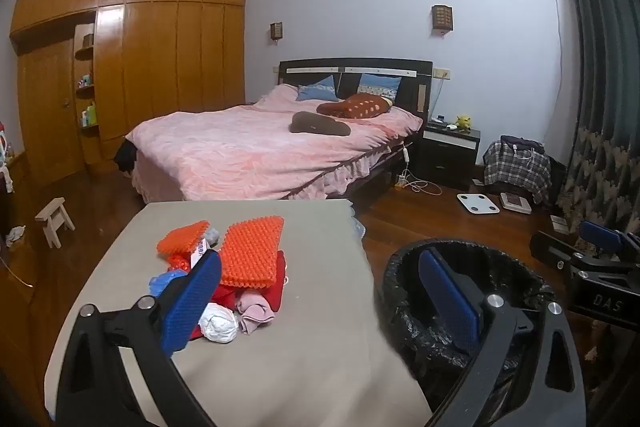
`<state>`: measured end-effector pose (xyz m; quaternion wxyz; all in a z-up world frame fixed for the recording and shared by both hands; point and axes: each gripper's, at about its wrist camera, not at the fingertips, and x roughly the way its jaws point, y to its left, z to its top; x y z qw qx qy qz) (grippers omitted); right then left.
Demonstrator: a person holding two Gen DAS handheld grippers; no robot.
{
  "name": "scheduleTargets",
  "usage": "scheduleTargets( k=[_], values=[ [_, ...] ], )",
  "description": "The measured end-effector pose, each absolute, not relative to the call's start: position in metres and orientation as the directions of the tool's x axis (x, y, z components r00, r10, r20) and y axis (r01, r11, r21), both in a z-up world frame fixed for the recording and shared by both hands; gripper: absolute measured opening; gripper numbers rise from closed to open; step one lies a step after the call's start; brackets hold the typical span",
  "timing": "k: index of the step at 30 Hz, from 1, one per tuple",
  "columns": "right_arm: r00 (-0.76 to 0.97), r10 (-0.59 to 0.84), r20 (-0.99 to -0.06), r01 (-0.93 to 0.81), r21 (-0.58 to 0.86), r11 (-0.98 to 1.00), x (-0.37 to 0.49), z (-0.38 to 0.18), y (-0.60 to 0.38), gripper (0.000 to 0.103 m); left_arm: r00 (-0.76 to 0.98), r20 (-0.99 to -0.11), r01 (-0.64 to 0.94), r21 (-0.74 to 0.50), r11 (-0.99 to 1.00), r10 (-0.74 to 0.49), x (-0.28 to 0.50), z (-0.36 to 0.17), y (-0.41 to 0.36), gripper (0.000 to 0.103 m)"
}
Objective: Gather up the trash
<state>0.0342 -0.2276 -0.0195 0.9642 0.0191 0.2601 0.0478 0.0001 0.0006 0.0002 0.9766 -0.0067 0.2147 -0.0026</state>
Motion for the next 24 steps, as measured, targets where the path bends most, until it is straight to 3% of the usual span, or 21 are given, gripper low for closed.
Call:
scheduleTargets(
  k=[24],
  values=[
    [0.864,0.097,-0.495,-0.081,0.053,0.995,0.034,-0.0184,-0.2269,0.098,0.907,-0.421,-0.004,-0.003,1.0,0.002,0.001,-0.0002,-0.0003,0.097]
  ],
)
